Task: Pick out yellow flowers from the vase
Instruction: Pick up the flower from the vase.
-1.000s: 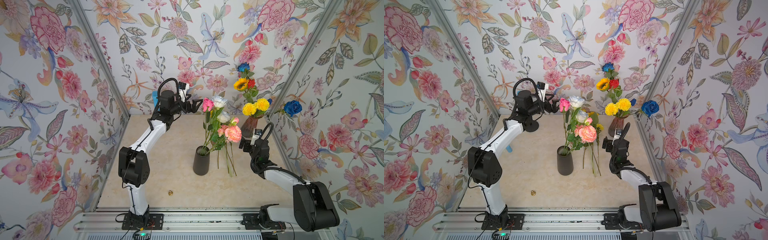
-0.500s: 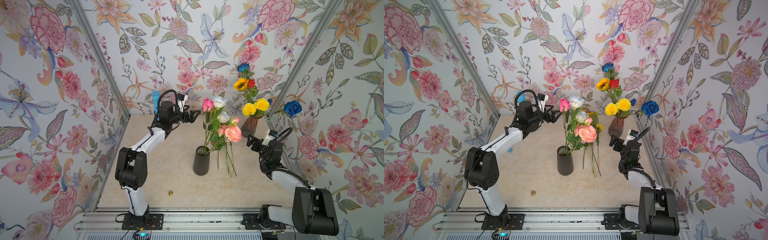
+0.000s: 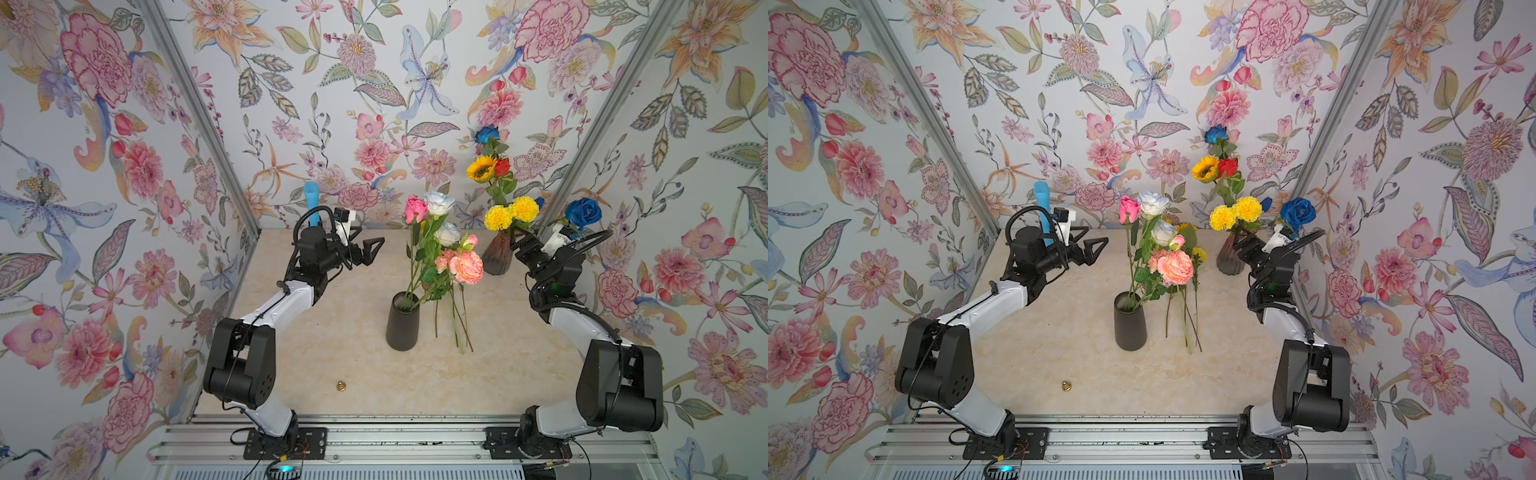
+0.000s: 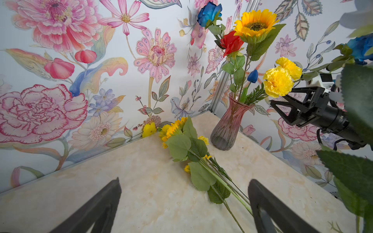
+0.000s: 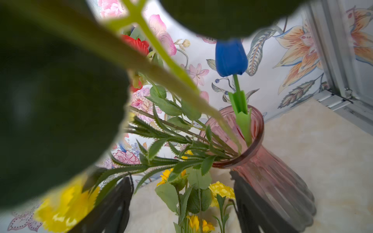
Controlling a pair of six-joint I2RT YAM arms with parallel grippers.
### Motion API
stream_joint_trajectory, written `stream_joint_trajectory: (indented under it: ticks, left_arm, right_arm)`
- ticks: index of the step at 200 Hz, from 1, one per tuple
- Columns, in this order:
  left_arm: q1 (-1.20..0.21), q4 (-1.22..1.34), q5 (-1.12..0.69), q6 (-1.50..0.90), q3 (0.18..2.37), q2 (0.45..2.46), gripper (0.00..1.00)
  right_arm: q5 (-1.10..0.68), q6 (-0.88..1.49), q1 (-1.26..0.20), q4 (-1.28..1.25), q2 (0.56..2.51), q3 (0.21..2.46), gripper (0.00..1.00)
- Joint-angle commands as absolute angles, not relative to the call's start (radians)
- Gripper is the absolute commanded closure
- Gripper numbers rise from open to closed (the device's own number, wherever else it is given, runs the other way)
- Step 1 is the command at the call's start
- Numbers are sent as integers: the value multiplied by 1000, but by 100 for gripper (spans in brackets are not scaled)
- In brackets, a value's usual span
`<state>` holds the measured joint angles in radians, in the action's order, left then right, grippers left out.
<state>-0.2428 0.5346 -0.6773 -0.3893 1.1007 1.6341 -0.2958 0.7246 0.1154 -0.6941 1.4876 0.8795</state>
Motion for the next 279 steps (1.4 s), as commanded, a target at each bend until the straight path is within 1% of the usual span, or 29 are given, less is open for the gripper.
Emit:
stream_joint_trajectory:
  ticks: [1,20,55,95,111,147,186,217,279]
  left_arm:
    - [-222,633,-708,-413,1045,1602,0]
    - [-219,683,-722,-430,1011,1596,0]
    - [-212,696,-738,-419,990,1592,0]
    - [-203,724,-751,-434,986,1608,0]
    - [-204,737,-756,-443,985,1615,0]
    - [-202,744,-759,-443,980,1623,0]
    - [-203,765,-765,-454,977,1627,0]
    - [-202,770,-767,-453,976,1635,0]
    - [-202,779,-770,-459,980,1652,0]
  right_arm:
    - [-369,791,117,-713,1525,928,24]
    - [-413,828,113,-729,1557,950,28]
    - [-404,846,102,-727,1577,963,36]
    - [-387,867,80,-754,1588,956,36]
    - [-381,874,73,-755,1589,956,39]
    - [-288,740,48,-668,1548,956,41]
    - [-215,606,29,-590,1528,984,46]
    - [-181,521,23,-581,1511,976,46]
    - [-126,505,30,-508,1485,975,46]
